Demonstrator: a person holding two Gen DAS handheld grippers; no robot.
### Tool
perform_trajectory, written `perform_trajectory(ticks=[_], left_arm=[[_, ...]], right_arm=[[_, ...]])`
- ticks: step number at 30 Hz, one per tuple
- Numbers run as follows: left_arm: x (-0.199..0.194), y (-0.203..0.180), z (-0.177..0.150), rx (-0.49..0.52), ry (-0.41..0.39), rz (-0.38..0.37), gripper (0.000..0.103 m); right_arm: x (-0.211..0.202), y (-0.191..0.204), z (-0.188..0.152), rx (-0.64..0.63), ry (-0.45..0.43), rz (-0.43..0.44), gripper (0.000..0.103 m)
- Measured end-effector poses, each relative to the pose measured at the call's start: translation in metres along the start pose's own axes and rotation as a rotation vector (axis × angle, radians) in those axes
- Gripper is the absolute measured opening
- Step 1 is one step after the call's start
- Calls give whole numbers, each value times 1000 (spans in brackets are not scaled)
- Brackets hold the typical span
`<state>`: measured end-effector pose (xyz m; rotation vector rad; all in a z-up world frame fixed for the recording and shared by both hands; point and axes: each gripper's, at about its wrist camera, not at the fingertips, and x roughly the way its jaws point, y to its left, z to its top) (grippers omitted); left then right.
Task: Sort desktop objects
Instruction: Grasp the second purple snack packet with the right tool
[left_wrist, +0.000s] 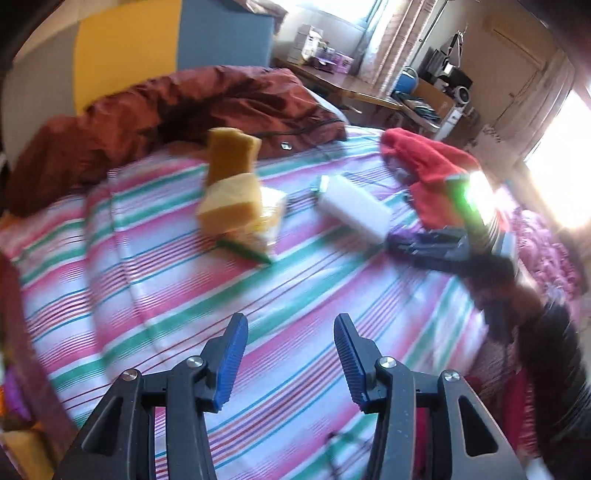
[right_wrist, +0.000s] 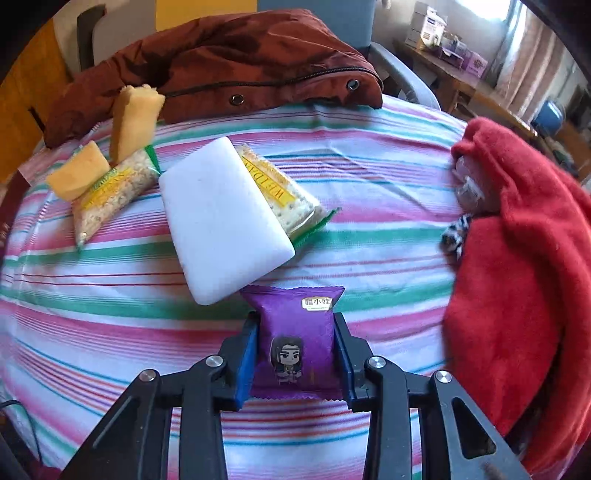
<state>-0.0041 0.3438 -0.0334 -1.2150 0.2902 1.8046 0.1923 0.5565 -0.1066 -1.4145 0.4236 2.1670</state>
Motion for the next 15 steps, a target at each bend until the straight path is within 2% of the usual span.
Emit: perform_trajectory(ticks=[7, 9, 15], left_arm=[[45, -34, 39, -30, 69, -107, 49], [64, -39, 49, -73, 102, -147, 49], [110, -43, 71, -229, 165, -183, 52]], right_arm=[[-6, 1, -8, 32, -4, -26, 37], [-7, 1, -8, 31, -1, -44, 37], [-11, -14, -6, 80, -23, -80, 37]])
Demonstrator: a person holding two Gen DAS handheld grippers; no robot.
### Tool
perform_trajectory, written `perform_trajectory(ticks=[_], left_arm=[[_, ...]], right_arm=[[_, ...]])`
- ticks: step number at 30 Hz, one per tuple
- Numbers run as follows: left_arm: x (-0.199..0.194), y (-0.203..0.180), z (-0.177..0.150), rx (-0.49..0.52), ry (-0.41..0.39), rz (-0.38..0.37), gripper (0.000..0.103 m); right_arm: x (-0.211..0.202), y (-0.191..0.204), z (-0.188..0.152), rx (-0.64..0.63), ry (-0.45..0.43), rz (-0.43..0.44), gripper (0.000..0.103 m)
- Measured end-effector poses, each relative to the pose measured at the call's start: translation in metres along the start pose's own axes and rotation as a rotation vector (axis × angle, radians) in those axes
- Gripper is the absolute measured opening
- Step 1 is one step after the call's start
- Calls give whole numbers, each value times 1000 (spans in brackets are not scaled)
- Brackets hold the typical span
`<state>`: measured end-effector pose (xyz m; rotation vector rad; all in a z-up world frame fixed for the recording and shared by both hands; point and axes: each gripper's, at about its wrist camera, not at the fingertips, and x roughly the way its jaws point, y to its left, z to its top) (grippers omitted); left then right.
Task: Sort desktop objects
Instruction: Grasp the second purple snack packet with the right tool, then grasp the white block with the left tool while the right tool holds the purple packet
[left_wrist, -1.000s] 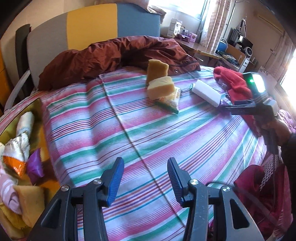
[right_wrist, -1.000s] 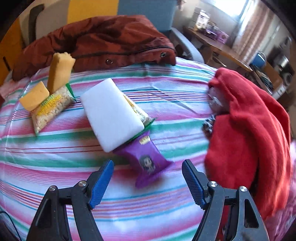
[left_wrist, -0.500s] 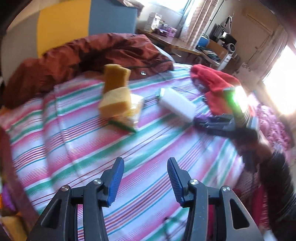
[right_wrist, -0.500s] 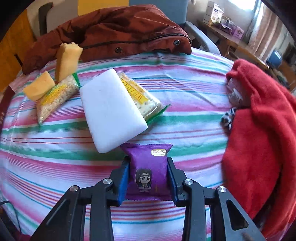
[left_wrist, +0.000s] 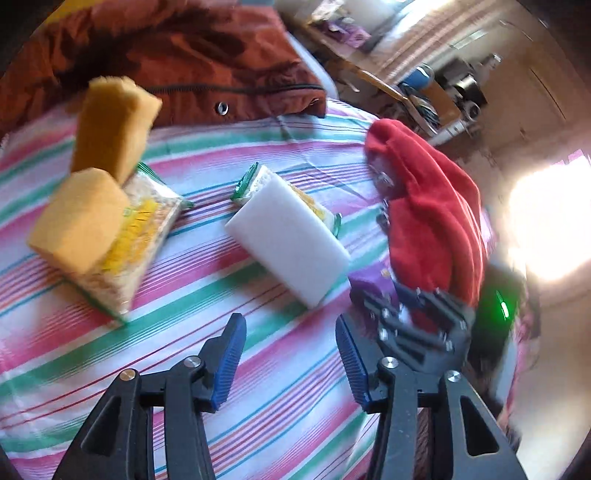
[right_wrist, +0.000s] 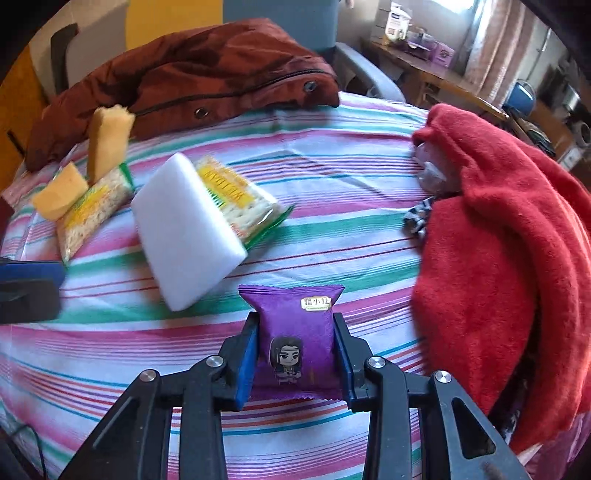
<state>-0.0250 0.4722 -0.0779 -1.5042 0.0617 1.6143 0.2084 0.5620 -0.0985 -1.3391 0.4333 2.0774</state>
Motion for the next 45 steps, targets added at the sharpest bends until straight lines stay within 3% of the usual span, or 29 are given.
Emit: perform_trajectory(ticks=[5, 11, 13, 23, 28, 31, 35, 39, 45], left_arm=[[24, -3, 18, -91, 9, -21, 60], [46, 5, 35, -252, 27, 4, 68], [46, 4, 38, -275, 8, 29, 73], [67, -3, 51, -344, 27, 90, 74], [65, -7, 48, -239, 0, 108, 63], [57, -2, 42, -214, -15, 80, 62], [33, -6, 26, -101, -68, 112, 62], [3, -10, 5, 33, -138, 183, 62], [-41, -3, -28, 151, -257, 294, 62]], right_arm=[[0, -1, 1, -13, -7, -7, 37], [-7, -10, 3, 30, -41, -2, 37], [-9, -12, 3, 40, -50, -1, 37], [-7, -17, 5, 54, -57, -17, 37], [-5, -20, 4, 59, -54, -21, 37], [-4, -16, 4, 36, -50, -23, 37], [-1, -13, 3, 18, -47, -25, 37], [-2, -6, 4, -16, -66, -2, 37], [-6, 21, 1, -130, -92, 57, 37]])
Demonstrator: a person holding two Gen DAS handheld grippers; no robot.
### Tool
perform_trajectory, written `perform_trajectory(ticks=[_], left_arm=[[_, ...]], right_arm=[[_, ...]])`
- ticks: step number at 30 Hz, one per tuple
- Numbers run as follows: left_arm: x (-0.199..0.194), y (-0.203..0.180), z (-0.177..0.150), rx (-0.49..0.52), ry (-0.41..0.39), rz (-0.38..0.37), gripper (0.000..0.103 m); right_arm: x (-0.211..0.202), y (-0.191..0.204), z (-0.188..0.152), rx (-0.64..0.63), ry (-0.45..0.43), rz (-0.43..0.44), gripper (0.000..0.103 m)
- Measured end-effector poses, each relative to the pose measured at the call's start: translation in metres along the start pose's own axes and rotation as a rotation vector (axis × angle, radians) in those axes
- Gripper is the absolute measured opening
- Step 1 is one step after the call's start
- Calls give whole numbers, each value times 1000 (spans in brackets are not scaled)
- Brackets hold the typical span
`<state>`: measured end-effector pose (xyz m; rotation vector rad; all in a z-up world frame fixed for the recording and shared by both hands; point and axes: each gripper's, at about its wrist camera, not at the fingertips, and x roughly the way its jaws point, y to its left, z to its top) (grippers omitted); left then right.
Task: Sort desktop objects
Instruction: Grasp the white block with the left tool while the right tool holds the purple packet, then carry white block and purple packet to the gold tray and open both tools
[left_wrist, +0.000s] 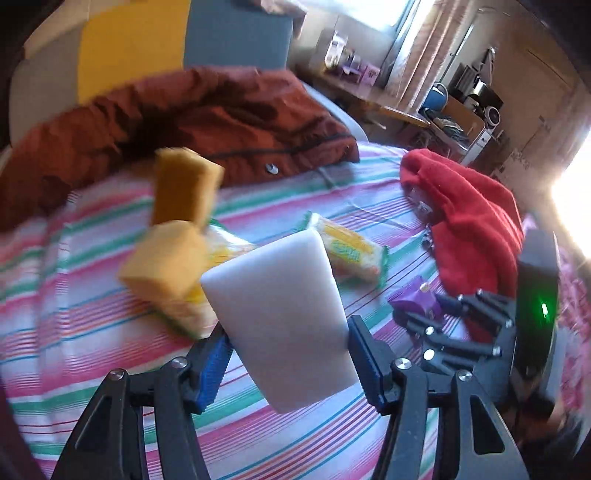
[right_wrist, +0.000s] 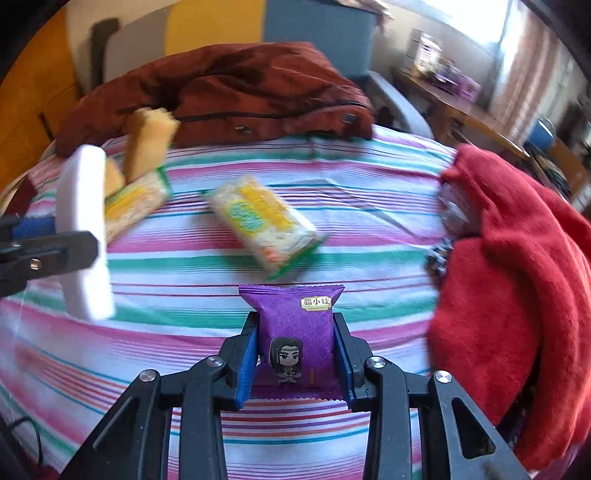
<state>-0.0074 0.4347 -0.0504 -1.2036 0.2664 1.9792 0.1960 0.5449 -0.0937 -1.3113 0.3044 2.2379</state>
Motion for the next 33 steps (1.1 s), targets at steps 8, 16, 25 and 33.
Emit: perform_trajectory(ticks=[8, 16, 25, 33], left_arm=[[-43, 38, -42, 23, -65, 97, 62], [-76, 71, -67, -1, -103, 160, 62], [-105, 90, -81, -21, -160, 182, 62], [-124, 105, -94, -51, -189, 192, 62]], right_arm=[[7, 17, -1, -43, 31, 21, 37], [13, 34, -4, -63, 80, 83, 37], [4, 71, -5, -132, 120, 113, 37], [-5, 120, -3, -251, 148, 157, 37]])
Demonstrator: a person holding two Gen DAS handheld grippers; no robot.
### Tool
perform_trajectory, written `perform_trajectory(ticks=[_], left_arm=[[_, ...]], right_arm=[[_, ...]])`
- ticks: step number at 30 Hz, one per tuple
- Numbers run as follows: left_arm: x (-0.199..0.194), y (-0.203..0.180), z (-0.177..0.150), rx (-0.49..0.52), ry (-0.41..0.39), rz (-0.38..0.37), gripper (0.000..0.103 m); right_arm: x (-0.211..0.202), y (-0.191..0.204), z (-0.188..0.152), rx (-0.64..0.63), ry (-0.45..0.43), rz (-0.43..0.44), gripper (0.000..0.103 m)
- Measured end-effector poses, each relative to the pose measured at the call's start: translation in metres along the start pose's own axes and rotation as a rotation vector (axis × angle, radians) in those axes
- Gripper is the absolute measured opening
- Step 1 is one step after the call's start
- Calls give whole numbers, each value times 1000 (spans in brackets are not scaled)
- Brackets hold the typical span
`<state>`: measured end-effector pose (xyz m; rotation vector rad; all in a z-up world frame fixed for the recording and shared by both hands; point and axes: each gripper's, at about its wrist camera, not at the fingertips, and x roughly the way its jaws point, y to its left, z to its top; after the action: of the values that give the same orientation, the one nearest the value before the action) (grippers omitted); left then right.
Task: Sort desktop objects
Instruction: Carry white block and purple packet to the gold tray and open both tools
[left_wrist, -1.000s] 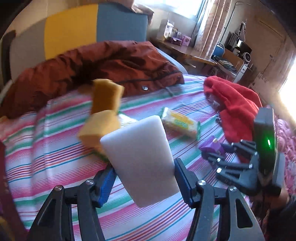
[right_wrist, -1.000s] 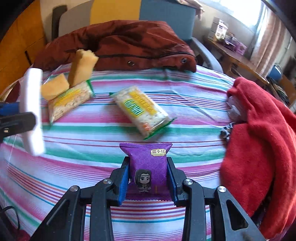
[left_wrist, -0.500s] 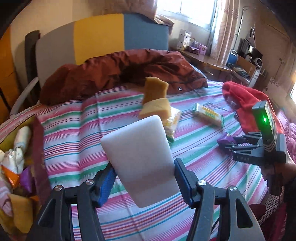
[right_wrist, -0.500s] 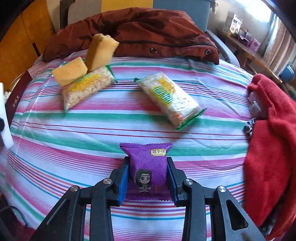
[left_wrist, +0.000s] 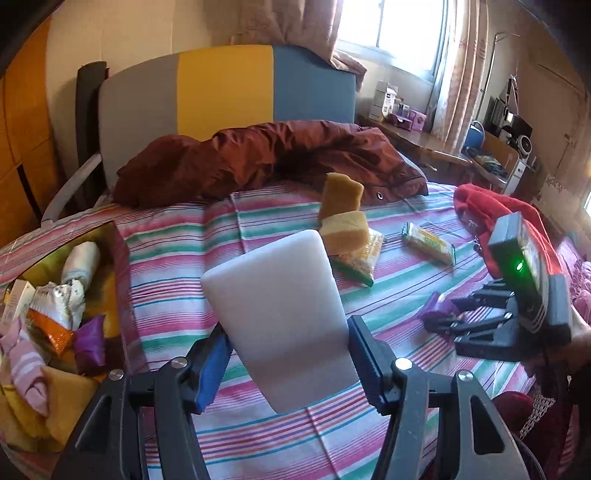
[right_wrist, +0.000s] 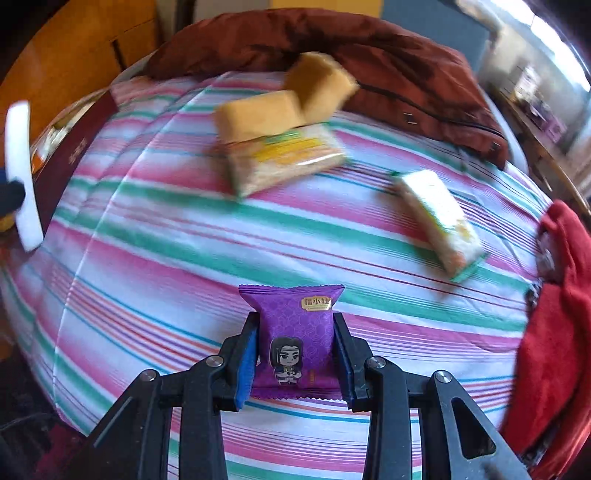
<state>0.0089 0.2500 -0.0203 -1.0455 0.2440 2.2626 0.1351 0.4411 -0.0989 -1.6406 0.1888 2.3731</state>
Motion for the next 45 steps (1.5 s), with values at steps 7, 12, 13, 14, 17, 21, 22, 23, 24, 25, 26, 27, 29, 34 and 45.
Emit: perform_trajectory(ticks=[7, 12, 13, 14, 17, 21, 22, 23, 24, 25, 26, 27, 29, 34, 45], left_arm=[[-17, 21, -5, -33, -33, 16, 62], [-26, 38, -10, -63, -46, 24, 62], [-28, 41, -12, -68, -49, 28, 62], [-31, 46, -14, -75, -52, 31, 62], [-36, 56, -17, -96, -61, 39, 62], [-46, 71, -22, -127, -83, 32, 62], [-48, 75, -23, -129, -89, 39, 62], [-51, 79, -24, -136, -94, 43, 62], [-54, 84, -26, -147, -97, 43, 62], [-56, 91, -28, -164, -99, 45, 62], [-57, 96, -29, -173, -100, 46, 62], [-59, 103, -31, -190, -100, 48, 62], [-63, 117, -35, -225, -99, 62, 62], [-70, 147, -45, -288, -102, 103, 62], [-97, 191, -67, -335, -131, 207, 62]], right_arm=[[4, 47, 11, -74, 14, 50, 37], [8, 76, 20, -106, 21, 71, 37], [8, 81, 22, -108, 20, 89, 37], [8, 87, 24, -111, 19, 109, 37], [8, 105, 28, -135, 16, 118, 37], [5, 123, 34, -122, 18, 122, 37], [5, 124, 36, -110, 19, 123, 37], [5, 128, 36, -94, 20, 123, 37], [4, 131, 37, -78, 17, 119, 37], [0, 137, 34, -64, 10, 119, 37], [-4, 142, 34, -47, -3, 130, 37], [-6, 143, 35, -35, -17, 144, 37], [-15, 149, 38, -9, -52, 178, 37], [-29, 173, 50, 14, -123, 236, 37], [-66, 234, 63, -2, -256, 315, 37]])
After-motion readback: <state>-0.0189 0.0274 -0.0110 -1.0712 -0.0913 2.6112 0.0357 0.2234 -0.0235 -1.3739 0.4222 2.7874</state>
